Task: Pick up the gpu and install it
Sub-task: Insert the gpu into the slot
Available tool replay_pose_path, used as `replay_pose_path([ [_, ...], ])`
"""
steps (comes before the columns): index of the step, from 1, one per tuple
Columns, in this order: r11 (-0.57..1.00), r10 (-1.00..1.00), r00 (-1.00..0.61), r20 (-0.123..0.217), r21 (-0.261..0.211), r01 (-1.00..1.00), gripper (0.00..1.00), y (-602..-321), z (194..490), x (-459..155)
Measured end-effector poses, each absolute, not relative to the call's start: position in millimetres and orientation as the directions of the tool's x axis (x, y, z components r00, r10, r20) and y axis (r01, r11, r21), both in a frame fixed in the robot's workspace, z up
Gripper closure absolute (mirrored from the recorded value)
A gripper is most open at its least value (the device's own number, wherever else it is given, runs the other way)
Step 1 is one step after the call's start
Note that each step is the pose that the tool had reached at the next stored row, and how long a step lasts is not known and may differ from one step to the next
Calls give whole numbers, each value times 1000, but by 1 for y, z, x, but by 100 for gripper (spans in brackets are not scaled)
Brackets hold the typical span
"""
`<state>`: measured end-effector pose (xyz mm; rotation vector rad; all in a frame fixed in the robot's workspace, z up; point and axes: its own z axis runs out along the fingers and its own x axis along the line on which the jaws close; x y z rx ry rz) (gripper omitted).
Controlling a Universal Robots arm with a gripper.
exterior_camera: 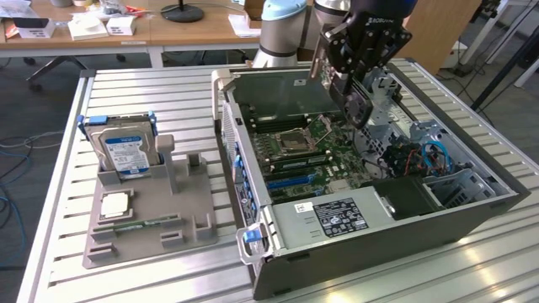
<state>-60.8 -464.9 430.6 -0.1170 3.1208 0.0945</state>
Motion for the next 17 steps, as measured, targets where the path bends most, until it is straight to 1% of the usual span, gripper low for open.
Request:
replay_pose_path([
  [17,926,-373,-927,-19,60,-374,74,-465,430,-61],
])
